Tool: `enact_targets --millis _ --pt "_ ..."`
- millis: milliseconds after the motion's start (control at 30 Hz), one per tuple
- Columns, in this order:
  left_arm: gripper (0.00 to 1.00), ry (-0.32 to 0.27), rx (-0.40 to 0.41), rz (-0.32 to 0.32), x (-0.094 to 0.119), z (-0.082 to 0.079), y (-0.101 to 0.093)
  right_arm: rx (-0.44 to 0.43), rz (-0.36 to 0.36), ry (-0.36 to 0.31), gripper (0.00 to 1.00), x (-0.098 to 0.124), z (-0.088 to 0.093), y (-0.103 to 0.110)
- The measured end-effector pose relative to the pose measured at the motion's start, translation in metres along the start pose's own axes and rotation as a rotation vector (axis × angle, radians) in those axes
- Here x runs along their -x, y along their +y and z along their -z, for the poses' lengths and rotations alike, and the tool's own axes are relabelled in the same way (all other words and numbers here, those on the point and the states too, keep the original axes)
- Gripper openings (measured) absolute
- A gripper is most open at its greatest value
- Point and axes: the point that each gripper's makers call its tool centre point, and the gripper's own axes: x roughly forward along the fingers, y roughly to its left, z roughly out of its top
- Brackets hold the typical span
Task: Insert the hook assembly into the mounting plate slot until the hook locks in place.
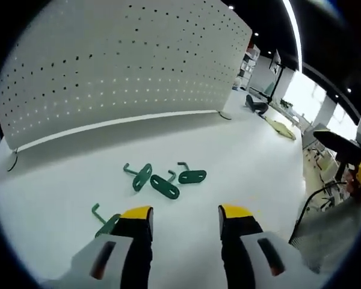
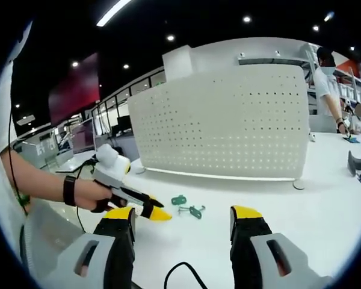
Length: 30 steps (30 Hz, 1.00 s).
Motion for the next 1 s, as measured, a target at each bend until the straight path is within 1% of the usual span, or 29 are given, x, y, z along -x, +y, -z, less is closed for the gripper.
enact_targets --millis 167,333,367,467,667,767,833,1000 --pt "0.43 0.002 0.004 -0.005 -0.003 -0.001 0.001 0.003 -0.004 0.005 0.65 -0.002 0.0 0.0" --pt "0.39 0.011 0.025 -0.018 -0.008 0.001 0.003 0.005 -0.004 0.013 0.65 -0.002 0.001 -0.001" --pt "0.38 0.018 0.043 -0.041 -0.009 0.002 0.005 0.008 0.0 0.013 0.65 -0.001 0.002 -0.002" --pt "0.36 0.023 0.062 -0.047 -0.012 0.001 0.005 -0.003 0.008 0.013 0.65 0.0 0.002 -0.006" --pt "0.33 0.027 0.071 -0.062 -0.019 -0.001 0.006 0.003 0.011 0.025 0.65 0.001 0.004 -0.008" --pt "0.3 0.028 0.103 -0.069 -0.022 -0.002 0.007 0.002 0.011 0.025 0.64 0.001 0.004 -0.008" --pt "0.29 0.033 0.11 -0.08 -0.024 -0.001 0.01 0.006 0.01 0.035 0.64 0.001 0.006 -0.008" --pt "0.28 0.038 0.102 -0.104 -0.027 -0.001 0.014 -0.001 0.016 0.033 0.64 0.002 0.006 -0.01"
